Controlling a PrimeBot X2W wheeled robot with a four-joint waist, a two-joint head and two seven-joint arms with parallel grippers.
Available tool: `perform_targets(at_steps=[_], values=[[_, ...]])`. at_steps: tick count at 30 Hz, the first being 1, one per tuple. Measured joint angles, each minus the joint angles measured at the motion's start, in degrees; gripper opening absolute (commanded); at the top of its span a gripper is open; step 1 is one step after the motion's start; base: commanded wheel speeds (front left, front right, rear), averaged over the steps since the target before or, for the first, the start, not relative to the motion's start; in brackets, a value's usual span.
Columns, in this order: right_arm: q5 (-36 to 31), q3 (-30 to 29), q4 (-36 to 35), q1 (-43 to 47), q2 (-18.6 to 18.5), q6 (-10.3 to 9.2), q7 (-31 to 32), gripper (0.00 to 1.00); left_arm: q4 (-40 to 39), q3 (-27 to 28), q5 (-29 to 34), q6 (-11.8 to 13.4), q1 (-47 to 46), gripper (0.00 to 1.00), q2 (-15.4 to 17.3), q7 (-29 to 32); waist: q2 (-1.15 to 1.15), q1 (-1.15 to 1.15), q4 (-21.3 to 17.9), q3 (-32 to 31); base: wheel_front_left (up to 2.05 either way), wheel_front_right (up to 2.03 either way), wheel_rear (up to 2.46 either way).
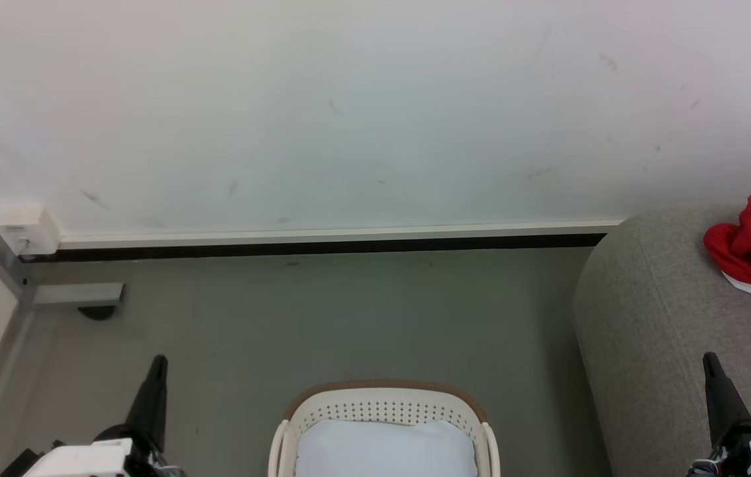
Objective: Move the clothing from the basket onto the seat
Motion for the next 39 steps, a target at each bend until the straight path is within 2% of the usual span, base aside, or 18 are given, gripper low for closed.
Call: perform_targets(at_steps=[39], values=[[0.0, 0.0, 0.0, 0.0, 0.0, 0.00, 0.0, 0.00, 0.0, 0.0, 0.0, 0.0, 0.0, 0.00, 0.0, 0.0, 0.00, 0.00, 0.0, 0.0, 0.00, 0.00, 0.00]])
